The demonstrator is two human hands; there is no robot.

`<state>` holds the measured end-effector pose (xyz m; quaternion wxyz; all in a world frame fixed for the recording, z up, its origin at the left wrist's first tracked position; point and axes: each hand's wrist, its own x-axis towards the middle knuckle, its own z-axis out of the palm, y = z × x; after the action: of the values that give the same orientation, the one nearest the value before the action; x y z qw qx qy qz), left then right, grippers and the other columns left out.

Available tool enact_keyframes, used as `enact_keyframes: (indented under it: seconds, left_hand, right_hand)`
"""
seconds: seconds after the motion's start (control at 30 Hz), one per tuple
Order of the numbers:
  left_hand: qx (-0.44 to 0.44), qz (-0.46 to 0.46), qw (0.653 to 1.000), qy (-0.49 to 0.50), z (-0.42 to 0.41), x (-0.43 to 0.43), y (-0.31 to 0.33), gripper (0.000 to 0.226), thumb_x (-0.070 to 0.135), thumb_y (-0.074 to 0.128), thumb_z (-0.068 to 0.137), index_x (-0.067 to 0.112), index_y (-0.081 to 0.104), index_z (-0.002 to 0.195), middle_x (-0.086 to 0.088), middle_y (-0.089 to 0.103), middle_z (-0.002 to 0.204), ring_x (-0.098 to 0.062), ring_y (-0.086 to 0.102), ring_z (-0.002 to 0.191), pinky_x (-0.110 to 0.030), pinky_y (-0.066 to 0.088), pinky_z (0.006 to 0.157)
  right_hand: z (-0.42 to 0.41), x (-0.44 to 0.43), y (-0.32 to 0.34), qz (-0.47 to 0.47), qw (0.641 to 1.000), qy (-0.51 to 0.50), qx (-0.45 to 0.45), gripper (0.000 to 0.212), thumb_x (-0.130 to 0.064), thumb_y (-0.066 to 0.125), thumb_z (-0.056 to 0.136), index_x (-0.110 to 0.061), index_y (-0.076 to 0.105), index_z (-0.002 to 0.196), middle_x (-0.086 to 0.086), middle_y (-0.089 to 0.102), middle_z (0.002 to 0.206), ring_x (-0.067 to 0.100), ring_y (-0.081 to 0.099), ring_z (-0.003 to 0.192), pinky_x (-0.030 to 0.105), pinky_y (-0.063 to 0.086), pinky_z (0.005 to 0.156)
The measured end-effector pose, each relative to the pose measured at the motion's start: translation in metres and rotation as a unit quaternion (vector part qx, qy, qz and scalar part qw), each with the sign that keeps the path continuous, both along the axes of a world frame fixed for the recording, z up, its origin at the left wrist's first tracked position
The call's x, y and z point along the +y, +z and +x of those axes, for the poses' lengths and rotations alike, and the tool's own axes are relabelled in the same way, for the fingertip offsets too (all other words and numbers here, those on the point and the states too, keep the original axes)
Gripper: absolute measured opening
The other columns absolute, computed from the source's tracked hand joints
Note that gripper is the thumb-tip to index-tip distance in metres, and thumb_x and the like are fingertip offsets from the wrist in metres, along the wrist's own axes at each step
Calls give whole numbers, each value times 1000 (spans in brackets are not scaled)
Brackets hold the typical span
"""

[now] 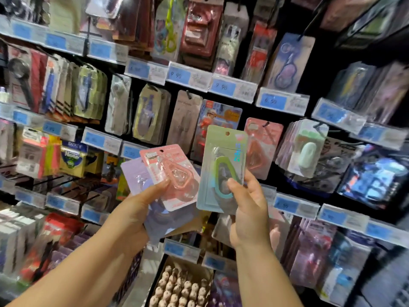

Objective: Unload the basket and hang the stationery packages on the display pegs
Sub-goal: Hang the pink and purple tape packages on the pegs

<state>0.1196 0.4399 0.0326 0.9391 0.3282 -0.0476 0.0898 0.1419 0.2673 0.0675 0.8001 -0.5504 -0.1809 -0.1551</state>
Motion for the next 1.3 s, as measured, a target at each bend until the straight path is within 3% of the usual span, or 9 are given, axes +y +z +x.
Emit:
enact_keyframes:
  seconds: [0.1,0.23,0.3,0.43,0.53,0.77,0.87,1.0,1.3]
  left_hand:
    - [-17,-2,998,-54,5,-15,11,60,1,71,74,11,57,131,-24,64,125,-45,57,119,-69,39,99]
    - [-5,3,998,-65,10,-32,21,70,21,88,61,8,61,124,-22,67,121,-38,63,113,-54,53,93]
    - [-21,1,997,-72,13,-37,23,58,18,70,72,8,58,128,-23,67,119,-39,66,108,-58,56,79]
    - [-23,14,997,-69,17,-41,27,51,14,64,74,8,60,124,-23,70,113,-43,65,106,-61,50,92]
    - [11,50,999,5,25,-41,33,57,19,79,64,5,63,117,-20,74,100,-33,74,78,-38,59,55]
    - [26,83,996,11,17,-38,43,15,9,54,95,8,62,107,-13,74,70,-24,70,51,-29,51,36]
    - [42,120,992,17,28,-30,36,17,13,56,95,6,64,109,-18,75,87,-30,74,68,-38,59,46]
    - [89,153,984,33,44,-23,18,31,16,59,95,6,62,124,-22,69,115,-40,67,105,-59,51,94]
    - [24,125,992,-20,32,-41,37,31,23,69,80,8,70,106,-20,72,108,-39,67,106,-57,46,101]
  right_hand:
    - [12,-24,15,32,997,-65,-13,34,-6,59,94,-25,60,122,-2,70,117,11,69,102,25,57,81]
    - [28,-48,32,30,991,-129,-31,49,-11,59,96,-28,45,139,-10,59,128,-1,61,109,22,49,91]
    - [40,-54,35,13,990,-141,-19,55,-15,61,95,-23,40,146,-4,54,138,9,55,123,32,45,102]
    - [58,-53,39,-39,988,-148,-16,54,-20,63,94,-26,43,145,-6,55,139,13,54,126,44,44,107]
    - [66,-53,40,-48,985,-162,-22,57,-19,62,95,-24,40,147,-11,49,141,8,49,126,37,41,109]
    - [66,-49,31,-101,961,-255,-25,52,-25,60,96,-24,44,145,-14,46,134,6,44,124,31,37,107]
    - [64,-50,33,-110,953,-281,-24,49,-26,60,96,-25,47,143,-10,46,127,2,41,112,25,35,97]
    - [65,-50,37,-115,949,-293,-5,50,-28,58,97,-24,45,145,-7,42,133,2,39,110,24,33,95]
    - [65,-46,50,-229,890,-394,23,59,-32,62,94,-17,43,147,9,41,143,28,42,128,33,37,94]
